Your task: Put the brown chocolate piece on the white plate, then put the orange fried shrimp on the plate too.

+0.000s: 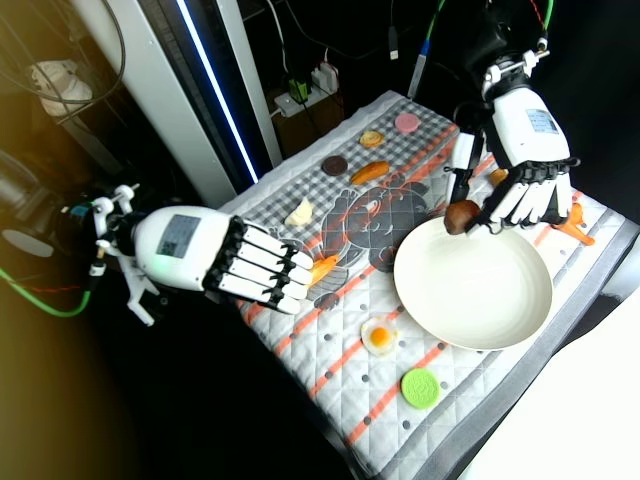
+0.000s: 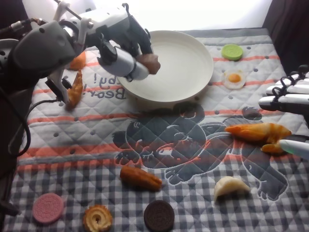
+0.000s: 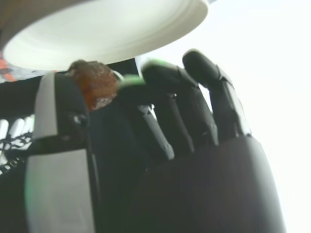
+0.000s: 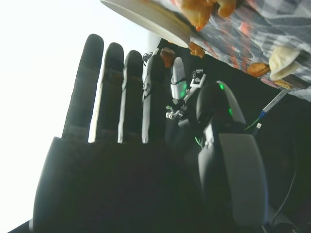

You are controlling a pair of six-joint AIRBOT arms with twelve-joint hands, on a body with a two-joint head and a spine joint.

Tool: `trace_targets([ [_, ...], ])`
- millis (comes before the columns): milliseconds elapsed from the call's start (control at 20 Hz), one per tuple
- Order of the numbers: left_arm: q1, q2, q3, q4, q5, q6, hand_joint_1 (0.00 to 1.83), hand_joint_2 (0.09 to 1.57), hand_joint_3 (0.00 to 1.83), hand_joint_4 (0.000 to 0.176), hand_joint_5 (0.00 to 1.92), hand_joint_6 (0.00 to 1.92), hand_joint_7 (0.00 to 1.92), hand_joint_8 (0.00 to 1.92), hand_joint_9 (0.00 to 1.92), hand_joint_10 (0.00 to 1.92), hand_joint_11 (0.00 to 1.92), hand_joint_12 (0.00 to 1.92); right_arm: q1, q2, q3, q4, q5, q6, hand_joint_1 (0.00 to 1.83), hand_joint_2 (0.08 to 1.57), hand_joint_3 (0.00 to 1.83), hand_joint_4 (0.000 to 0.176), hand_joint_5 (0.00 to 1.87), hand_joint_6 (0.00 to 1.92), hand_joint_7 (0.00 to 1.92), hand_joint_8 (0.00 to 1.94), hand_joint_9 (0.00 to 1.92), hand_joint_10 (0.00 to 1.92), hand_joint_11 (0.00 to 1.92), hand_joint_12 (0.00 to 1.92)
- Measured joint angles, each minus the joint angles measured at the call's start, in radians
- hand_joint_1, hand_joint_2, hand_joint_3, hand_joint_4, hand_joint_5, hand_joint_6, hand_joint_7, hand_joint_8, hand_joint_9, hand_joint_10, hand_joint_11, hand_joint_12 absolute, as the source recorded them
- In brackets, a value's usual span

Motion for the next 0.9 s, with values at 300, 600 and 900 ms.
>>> trace_targets([
  [300,0.049,0.094,-0.161,0.12,-0.124,-0.122,0.76,0.89,0.0,0.176,0.18,0.01,0.35,0.0,0.42,0.0,0.0,1.07,0.068,-0.039,0.036,-0.009,-0.049,0.0,0.53,1.23,0.0,0.0,0.52,0.0,0.48,0.0,0.46,0.0,0.28,0.44],
  [600,0.212,0.316,-0.419,0.4,-0.375,-0.472,0.84,0.88,0.0,0.158,0.19,0.0,0.33,0.0,0.32,0.0,0.0,0.89,0.107,-0.103,0.09,-0.032,-0.164,0.0,0.61,1.19,0.0,0.014,0.6,0.0,0.64,0.0,0.62,0.01,0.22,0.92],
  [900,0.323,0.399,-0.529,0.468,-0.549,-0.583,1.0,0.84,0.0,0.139,0.23,0.0,0.33,0.0,0.35,0.01,0.0,1.05,0.132,-0.143,0.132,-0.027,-0.226,0.0,1.02,1.13,0.0,0.0,0.96,0.8,1.2,0.15,1.03,0.65,0.69,1.44],
])
